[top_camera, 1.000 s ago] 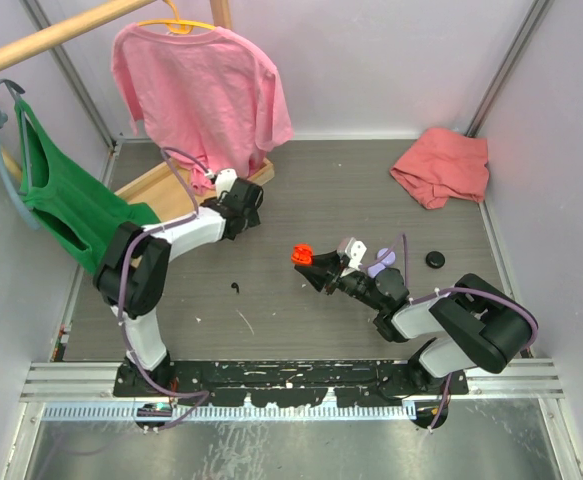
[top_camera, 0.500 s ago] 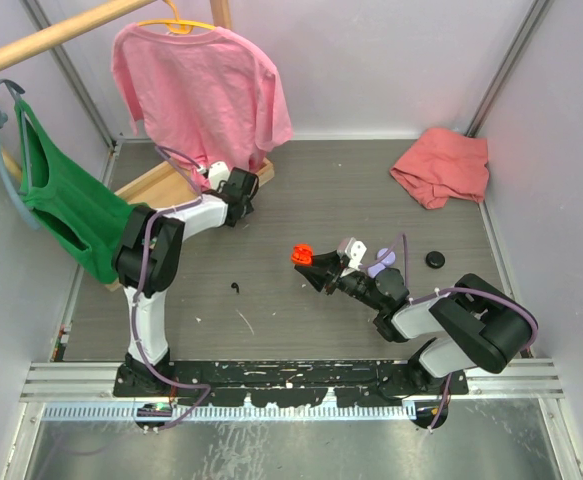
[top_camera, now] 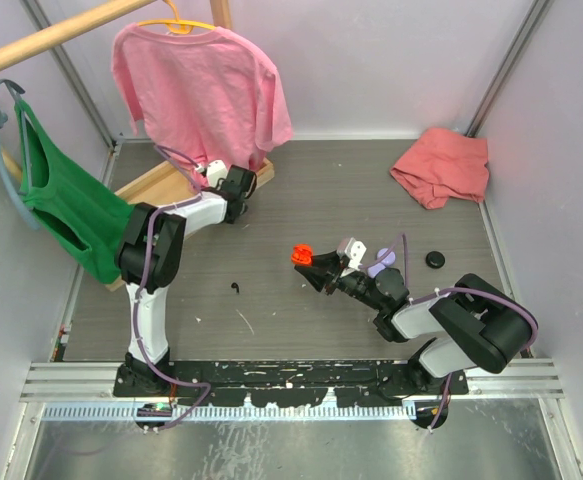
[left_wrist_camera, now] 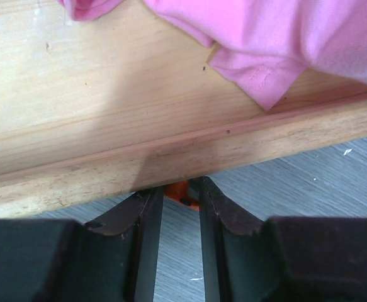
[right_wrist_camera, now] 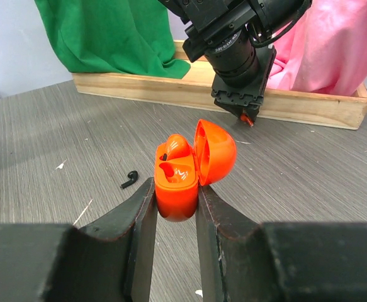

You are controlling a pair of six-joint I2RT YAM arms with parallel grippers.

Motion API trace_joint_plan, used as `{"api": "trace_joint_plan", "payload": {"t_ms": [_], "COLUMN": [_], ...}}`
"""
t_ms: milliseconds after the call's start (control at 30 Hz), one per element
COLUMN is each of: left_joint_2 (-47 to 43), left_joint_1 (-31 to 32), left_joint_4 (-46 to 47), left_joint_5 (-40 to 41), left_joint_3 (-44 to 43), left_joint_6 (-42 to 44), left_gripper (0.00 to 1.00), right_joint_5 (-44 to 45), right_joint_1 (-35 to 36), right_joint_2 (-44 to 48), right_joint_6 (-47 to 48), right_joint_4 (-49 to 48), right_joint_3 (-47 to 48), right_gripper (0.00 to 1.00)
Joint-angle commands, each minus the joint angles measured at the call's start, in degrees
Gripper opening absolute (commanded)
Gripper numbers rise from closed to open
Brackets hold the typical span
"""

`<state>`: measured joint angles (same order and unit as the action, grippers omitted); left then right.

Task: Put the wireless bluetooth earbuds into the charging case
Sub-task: Move the earbud to the center of the board.

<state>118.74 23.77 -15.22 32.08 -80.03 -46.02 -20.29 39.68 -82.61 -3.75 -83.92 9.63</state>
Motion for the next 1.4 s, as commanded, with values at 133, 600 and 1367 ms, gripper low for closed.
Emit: {"api": "trace_joint_plan", "payload": {"t_ms": [133, 600, 1367], "left_joint_2": [-1.7, -6.4, -13.4], "left_joint_1": [-0.4, 4.2, 10.7], "left_joint_4": [-2.2, -9.8, -18.6], "left_joint_5": [-5.0, -21.8, -21.9], "left_joint_3": [2.1, 7.6, 9.0], "left_joint_6": [1.0, 13.2, 28.3], "left_gripper": [0.20, 0.14, 0.34], "right_joint_5": [-0.7, -0.6, -0.4], "right_joint_1": [0.1, 0.0, 0.1], "right_joint_2": [1.8, 2.6, 2.4], "right_joint_6": [0.9, 0.7, 0.6], "right_joint_4": [-3.1, -2.8, -2.1], "right_joint_3": [1.0, 1.0, 1.3], "right_gripper": [0.01, 0.01, 0.01]}}
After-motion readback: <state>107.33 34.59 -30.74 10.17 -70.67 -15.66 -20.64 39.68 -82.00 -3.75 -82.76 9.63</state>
